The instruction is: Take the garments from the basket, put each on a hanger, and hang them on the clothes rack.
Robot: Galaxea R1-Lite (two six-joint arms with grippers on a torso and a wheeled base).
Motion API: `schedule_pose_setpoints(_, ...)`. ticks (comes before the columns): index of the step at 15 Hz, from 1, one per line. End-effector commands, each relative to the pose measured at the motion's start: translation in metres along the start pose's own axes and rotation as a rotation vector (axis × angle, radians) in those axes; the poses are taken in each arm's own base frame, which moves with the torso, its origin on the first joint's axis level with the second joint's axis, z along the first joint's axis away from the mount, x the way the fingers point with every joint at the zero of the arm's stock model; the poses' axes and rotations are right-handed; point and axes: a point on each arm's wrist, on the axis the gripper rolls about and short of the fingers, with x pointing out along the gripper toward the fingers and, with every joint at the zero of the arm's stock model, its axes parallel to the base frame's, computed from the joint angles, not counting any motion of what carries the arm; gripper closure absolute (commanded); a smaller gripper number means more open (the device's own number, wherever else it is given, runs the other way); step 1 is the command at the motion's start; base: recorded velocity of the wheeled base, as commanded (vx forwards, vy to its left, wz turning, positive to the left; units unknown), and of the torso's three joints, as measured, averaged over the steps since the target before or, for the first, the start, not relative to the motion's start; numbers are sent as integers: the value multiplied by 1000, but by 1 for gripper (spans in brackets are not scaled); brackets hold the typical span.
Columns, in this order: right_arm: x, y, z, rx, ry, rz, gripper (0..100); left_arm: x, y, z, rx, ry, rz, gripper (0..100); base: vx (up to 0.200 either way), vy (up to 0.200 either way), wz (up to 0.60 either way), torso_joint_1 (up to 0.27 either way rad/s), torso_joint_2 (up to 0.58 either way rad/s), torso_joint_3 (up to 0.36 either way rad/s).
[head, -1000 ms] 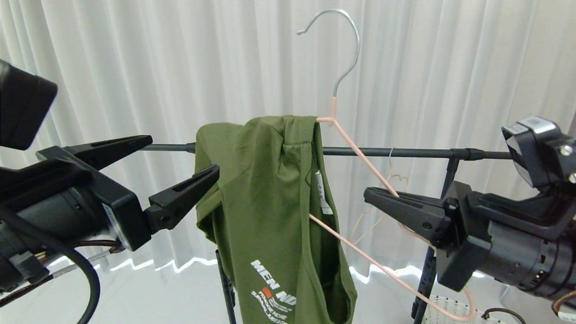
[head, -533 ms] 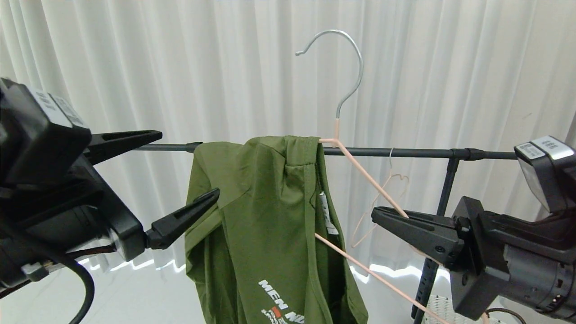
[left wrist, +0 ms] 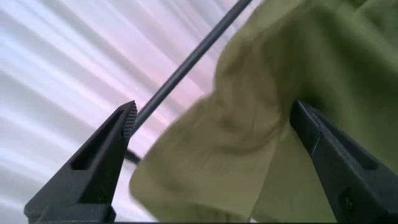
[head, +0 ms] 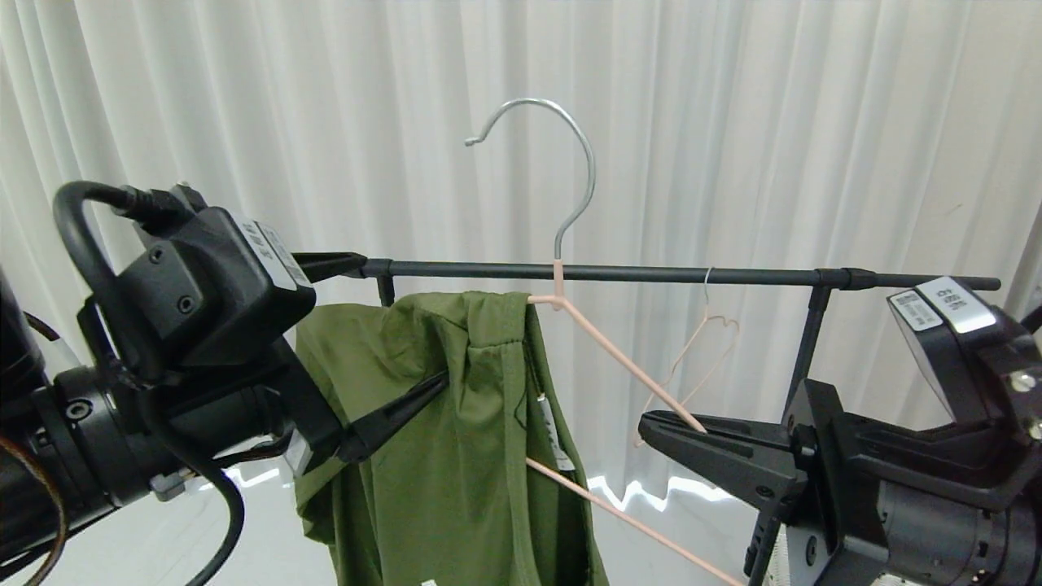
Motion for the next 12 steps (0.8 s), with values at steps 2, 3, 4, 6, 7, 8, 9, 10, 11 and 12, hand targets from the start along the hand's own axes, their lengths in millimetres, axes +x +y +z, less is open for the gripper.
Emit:
schedule_pose_setpoints(2,6,0,-6,-14,28,15,100,7,-3,1,-1,0,-23,0,0,0,0,0,0,0)
schedule_pose_setpoints(3,6,0,-6,-16,28,20,100,7,-3,2,-3,0,-23,0,0,0,0,0,0,0)
schedule_pose_setpoints(4,7,1,-6,-22,28,23,100,7,-3,1,-5,0,-26,0,0,0,0,0,0,0)
schedule_pose_setpoints(6,6,2,-8,-35,37,51,100,7,-3,1,-5,1,-26,0,0,0,0,0,0,0)
schedule_pose_setpoints(7,6,2,-8,-43,36,56,100,7,-4,0,-5,4,-28,0,0,0,0,0,0,0)
schedule_pose_setpoints(8,6,2,-7,-45,35,56,100,8,-4,-1,-5,7,-31,0,0,0,0,0,0,0)
schedule_pose_setpoints(9,6,2,-8,-45,38,57,100,7,-5,-1,-5,9,-32,0,0,0,0,0,0,0)
schedule_pose_setpoints(10,6,3,-8,-46,37,61,100,7,-5,-2,-5,11,-34,0,0,0,0,0,0,0)
schedule_pose_setpoints(11,6,4,-9,-45,39,65,100,7,-6,-3,-5,13,-36,0,0,0,0,0,0,0)
schedule_pose_setpoints(12,6,4,-9,-45,39,67,100,7,-6,-3,-5,15,-37,0,0,0,0,0,0,0)
